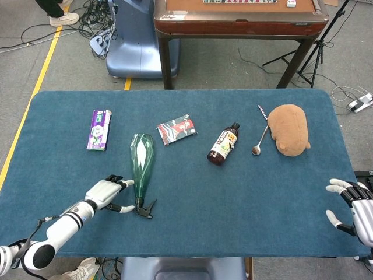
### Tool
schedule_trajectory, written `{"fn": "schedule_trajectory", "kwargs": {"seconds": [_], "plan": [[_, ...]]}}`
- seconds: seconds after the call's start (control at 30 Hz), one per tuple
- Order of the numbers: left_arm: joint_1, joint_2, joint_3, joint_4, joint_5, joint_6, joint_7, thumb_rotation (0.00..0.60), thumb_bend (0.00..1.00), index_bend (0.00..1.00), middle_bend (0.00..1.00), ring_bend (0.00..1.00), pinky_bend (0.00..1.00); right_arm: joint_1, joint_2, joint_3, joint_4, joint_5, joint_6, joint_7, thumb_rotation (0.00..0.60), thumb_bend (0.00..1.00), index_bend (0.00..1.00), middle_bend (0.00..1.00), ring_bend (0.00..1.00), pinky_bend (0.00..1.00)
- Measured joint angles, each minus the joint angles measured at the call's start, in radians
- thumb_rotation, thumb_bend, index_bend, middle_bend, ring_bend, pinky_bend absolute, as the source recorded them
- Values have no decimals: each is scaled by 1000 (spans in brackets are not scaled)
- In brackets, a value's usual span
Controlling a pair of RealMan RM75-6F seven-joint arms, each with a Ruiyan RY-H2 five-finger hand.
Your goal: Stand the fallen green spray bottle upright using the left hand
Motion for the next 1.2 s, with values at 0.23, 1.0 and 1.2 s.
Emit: {"fn": "schedule_trajectory", "kwargs": {"seconds": [0.23, 1.0, 1.2], "plan": [[-5, 16, -25, -54, 39, -38, -121, 153, 203, 100, 177, 0, 0, -1, 1, 1, 3, -2, 2, 5, 600, 275, 318, 248, 184, 295], [76, -128, 7, 350, 944, 439, -214, 600, 203, 211, 143, 51, 94, 0, 2, 1, -6, -5, -1, -7, 600, 276, 318, 248, 184, 295], [0, -191, 44, 500, 1071, 439, -188, 600, 203, 199, 133, 26, 94, -1, 4, 1, -10, -2, -3, -11, 600, 275, 318, 248, 184, 295]]}}
